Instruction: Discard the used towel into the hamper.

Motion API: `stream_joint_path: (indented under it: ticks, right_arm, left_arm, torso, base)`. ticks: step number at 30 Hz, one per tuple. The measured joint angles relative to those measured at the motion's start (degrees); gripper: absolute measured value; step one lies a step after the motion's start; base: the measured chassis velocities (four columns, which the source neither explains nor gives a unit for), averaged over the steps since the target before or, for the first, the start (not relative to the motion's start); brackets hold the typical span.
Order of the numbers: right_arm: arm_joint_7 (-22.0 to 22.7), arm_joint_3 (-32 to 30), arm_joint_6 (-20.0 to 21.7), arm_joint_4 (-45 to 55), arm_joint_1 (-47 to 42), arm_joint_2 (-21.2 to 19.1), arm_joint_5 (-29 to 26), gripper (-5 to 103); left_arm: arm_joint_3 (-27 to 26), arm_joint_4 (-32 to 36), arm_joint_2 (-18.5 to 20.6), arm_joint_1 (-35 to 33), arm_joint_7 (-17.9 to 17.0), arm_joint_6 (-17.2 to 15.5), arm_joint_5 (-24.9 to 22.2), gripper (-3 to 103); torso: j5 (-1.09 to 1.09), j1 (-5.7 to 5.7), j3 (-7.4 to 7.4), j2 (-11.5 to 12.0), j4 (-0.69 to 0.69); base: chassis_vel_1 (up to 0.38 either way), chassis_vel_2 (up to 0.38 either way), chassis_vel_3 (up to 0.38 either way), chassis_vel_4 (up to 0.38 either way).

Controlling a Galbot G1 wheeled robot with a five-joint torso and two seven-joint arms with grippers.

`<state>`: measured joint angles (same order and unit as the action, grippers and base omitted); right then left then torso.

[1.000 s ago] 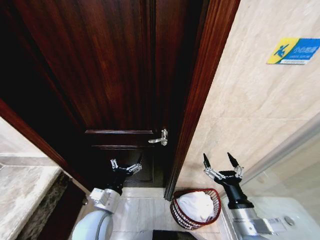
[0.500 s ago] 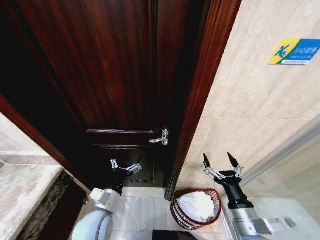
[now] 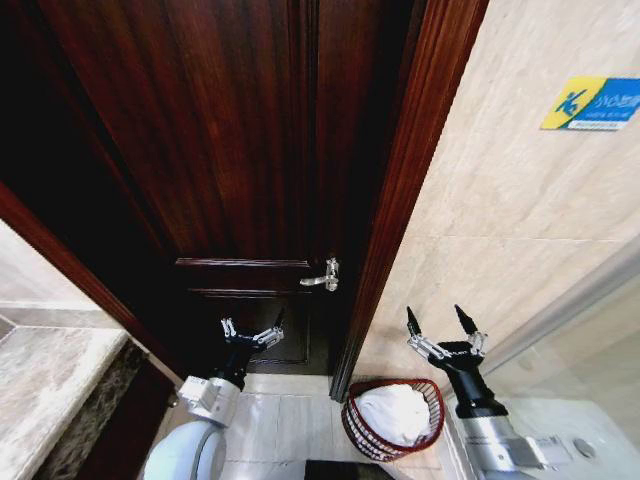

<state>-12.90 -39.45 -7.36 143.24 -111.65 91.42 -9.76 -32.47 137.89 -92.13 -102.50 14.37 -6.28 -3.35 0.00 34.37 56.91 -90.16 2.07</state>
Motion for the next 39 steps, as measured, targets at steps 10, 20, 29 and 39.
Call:
stream_joint_path:
  ticks: [10,20,29,39]
  right_arm:
    - [0.0,0.0,0.0,0.0,0.0,0.0,0.0,100]
    - [0.0,0.0,0.0,0.0,0.0,0.0,0.0,100]
    - [0.0,0.0,0.0,0.0,0.0,0.0,0.0,100]
    - [0.0,0.0,0.0,0.0,0.0,0.0,0.0,100]
  left_arm:
    - [0.0,0.0,0.0,0.0,0.0,0.0,0.0,100]
    - [0.0,0.0,0.0,0.0,0.0,0.0,0.0,100]
    - [0.0,0.0,0.0,0.0,0.0,0.0,0.0,100]
    - [0.0,0.0,0.0,0.0,0.0,0.0,0.0,100]
  torso:
    - [0.00,0.00,0.00,0.0,0.00]
    - [0.00,0.00,0.00,0.0,0.00]
    - [0.01,0.00,0.00,0.0,0.00]
    - [0.00,0.00,0.00,0.0,0.01]
  base:
    - [0.000,0.000,0.000,0.000]
    - [0.000,0.000,0.000,0.000]
    - [-0.015,-0.024,0.017,0.020]
    - [0.000,0.000,0.000,0.000]
